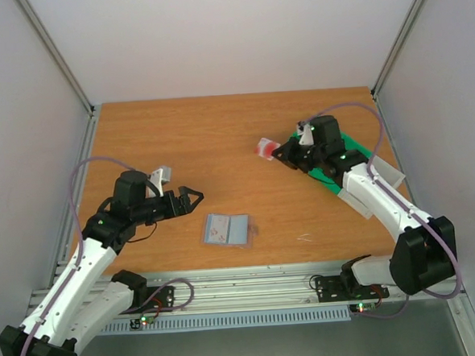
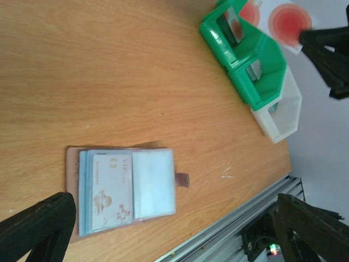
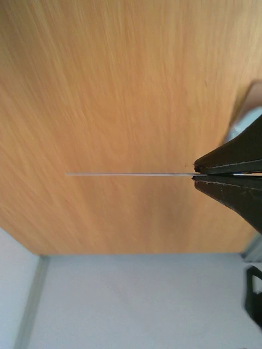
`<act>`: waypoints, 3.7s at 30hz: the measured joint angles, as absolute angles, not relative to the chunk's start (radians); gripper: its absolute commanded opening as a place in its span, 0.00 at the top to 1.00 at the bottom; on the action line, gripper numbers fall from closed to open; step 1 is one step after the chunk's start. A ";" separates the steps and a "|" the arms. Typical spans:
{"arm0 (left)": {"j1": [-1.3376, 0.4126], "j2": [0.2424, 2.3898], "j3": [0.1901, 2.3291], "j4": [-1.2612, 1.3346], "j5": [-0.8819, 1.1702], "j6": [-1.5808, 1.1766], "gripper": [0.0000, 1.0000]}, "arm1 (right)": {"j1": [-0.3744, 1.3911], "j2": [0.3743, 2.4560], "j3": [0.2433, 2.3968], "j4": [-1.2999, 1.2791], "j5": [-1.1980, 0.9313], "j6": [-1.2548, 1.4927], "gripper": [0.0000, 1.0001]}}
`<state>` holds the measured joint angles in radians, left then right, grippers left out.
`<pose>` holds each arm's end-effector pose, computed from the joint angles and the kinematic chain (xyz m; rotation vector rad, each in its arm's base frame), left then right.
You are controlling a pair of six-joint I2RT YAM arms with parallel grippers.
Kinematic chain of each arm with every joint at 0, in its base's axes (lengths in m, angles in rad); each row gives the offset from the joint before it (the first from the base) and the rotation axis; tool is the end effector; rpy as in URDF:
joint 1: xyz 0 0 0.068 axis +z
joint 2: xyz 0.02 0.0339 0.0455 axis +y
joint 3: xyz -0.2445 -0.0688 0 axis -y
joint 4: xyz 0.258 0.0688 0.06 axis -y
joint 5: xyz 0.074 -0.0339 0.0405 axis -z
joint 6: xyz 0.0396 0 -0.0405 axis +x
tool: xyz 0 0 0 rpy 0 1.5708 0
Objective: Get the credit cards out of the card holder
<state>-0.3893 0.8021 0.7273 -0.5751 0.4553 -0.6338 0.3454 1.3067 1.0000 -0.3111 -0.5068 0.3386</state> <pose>0.1775 -0.0916 0.2635 -0.0185 2.3572 -1.0417 0.2841 0.1226 0.2659 -0.3064 2.2341 0.9322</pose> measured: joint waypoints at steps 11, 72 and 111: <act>-0.389 0.791 0.727 -0.643 0.452 -0.548 0.01 | 0.086 1.380 1.175 -0.556 -0.353 0.205 0.99; -0.389 0.898 0.760 -0.622 0.388 -0.523 0.01 | -0.150 2.049 1.635 -0.664 -0.417 0.109 0.91; -0.389 1.124 0.761 -0.616 0.422 -0.548 0.20 | -0.092 1.869 1.643 -0.801 -0.342 0.103 0.74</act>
